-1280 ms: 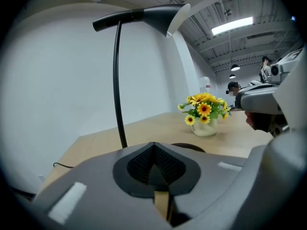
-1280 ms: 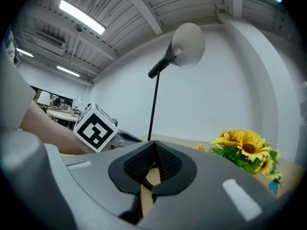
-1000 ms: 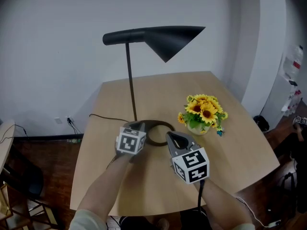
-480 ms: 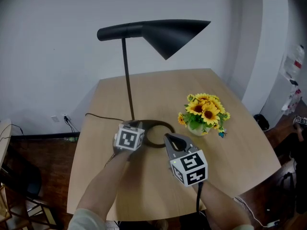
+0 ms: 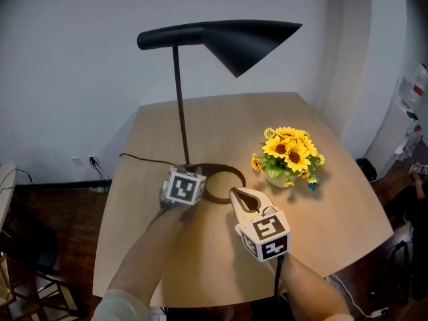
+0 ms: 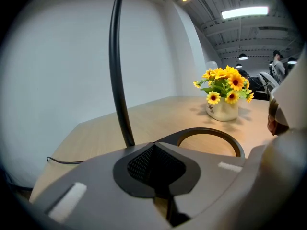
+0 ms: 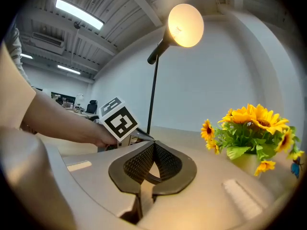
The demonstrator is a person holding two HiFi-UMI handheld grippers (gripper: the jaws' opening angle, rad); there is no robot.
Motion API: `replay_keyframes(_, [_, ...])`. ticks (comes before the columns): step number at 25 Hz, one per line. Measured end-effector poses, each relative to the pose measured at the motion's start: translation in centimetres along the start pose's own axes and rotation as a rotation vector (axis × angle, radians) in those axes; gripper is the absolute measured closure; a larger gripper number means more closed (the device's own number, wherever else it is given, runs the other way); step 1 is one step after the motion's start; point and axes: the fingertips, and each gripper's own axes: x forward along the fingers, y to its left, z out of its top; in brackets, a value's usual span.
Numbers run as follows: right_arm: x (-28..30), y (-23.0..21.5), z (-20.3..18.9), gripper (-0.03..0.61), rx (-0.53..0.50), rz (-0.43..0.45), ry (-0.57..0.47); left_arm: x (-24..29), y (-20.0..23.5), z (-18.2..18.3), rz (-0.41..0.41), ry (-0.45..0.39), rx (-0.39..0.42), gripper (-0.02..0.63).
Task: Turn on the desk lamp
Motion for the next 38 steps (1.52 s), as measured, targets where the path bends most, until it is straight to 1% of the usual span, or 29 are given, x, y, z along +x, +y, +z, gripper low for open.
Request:
replay_keyframes(7, [-0.23,-0.14,0.04,0.580,0.002,-0.003,-0.003,0.28,0.10,-0.28,0.012,0.012,-0.015,0.620])
replay_keyframes(14, [-0.44,-0.14,0.57,0.580,0.000,-0.002,-0.012,0.12,0.15,-0.19,0.003,-0.005,-0.031,0.620])
replay_keyframes(22, [-0.55,0.02,0.46,0.580,0.001,-0.001,-0.010,0.13,0.17,-0.17,0.013,-0.003,-0.027,0.620])
replay_keyframes(38, [-0.47,-0.11,0.58,0.580,-0.001,-0.003,-0.007,0.05,0.24,0.07,0.006,-0.022,-0.037,0.620])
